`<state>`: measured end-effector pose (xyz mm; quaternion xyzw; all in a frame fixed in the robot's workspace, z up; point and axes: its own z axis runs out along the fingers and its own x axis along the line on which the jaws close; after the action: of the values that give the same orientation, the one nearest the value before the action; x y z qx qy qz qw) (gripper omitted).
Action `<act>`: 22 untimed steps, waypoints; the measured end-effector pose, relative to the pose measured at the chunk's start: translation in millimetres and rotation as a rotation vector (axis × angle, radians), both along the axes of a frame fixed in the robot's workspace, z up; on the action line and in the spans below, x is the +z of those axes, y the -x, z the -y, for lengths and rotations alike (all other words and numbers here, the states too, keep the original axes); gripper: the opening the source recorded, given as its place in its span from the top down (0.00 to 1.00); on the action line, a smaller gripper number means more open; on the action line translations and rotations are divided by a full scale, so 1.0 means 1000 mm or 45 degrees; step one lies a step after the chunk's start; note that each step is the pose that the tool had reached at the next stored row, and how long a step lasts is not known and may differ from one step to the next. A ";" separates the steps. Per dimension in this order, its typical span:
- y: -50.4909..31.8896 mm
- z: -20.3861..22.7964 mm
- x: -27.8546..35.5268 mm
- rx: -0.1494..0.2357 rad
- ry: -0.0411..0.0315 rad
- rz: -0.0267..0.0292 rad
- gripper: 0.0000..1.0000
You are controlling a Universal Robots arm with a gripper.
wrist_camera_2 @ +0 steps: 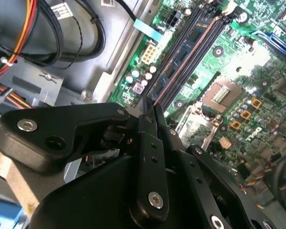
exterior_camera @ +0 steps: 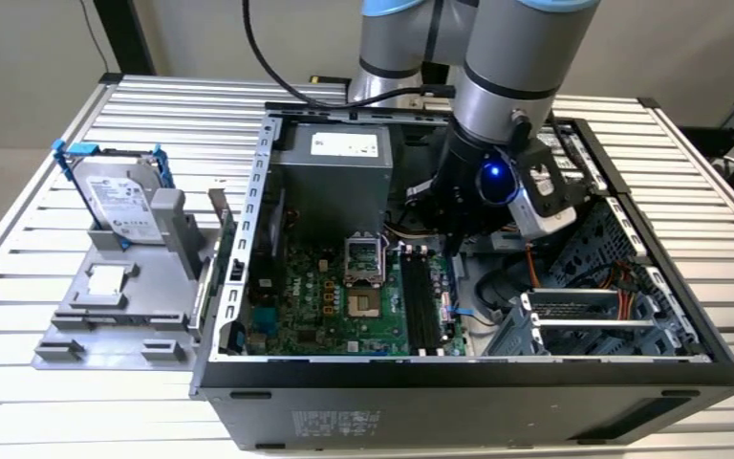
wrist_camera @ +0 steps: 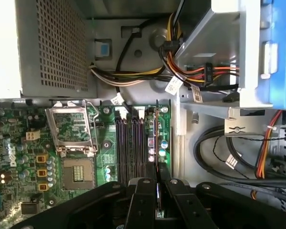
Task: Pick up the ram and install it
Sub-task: 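Insert the ram into the slot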
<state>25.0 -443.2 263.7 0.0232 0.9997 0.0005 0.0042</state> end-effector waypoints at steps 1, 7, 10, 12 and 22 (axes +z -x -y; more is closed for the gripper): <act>0.0000 0.0006 -0.0018 0.000 0.0000 0.0000 1.00; 0.0003 0.0088 -0.0113 0.000 0.0000 0.0000 1.00; 0.0019 0.0107 -0.0152 0.000 0.0011 0.0000 1.00; 0.0031 0.0123 -0.0172 0.000 0.0020 -0.0001 1.00; 0.0082 0.0145 -0.0287 0.000 0.0092 0.0000 1.00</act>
<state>16.8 -457.7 234.9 0.0232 0.9997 -0.0031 0.0042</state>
